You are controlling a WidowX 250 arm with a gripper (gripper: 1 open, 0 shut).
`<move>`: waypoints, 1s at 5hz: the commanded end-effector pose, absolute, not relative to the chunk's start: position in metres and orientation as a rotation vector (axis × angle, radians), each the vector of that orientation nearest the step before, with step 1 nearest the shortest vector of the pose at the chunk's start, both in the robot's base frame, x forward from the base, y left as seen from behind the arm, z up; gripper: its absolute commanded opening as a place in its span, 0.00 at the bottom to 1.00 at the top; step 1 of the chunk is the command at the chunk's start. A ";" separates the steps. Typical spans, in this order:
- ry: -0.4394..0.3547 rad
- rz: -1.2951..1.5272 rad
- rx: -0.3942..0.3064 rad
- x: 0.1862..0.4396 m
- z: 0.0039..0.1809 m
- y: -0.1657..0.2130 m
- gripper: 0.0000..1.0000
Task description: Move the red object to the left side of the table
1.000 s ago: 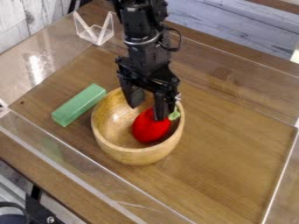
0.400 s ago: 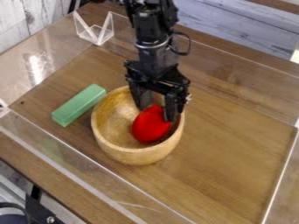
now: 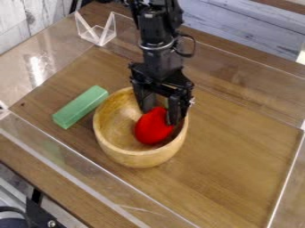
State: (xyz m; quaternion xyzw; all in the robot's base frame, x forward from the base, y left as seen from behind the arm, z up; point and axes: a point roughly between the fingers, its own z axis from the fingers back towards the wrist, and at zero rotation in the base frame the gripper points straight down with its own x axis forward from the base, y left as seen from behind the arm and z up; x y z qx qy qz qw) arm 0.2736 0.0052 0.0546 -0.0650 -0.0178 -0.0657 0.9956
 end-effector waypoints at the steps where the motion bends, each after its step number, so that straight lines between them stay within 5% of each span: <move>1: -0.075 -0.115 -0.123 0.285 0.059 0.017 1.00; 2: -0.078 -0.129 -0.114 0.283 0.063 0.027 0.00; 5: -0.171 -0.064 -0.049 0.297 0.135 0.024 0.00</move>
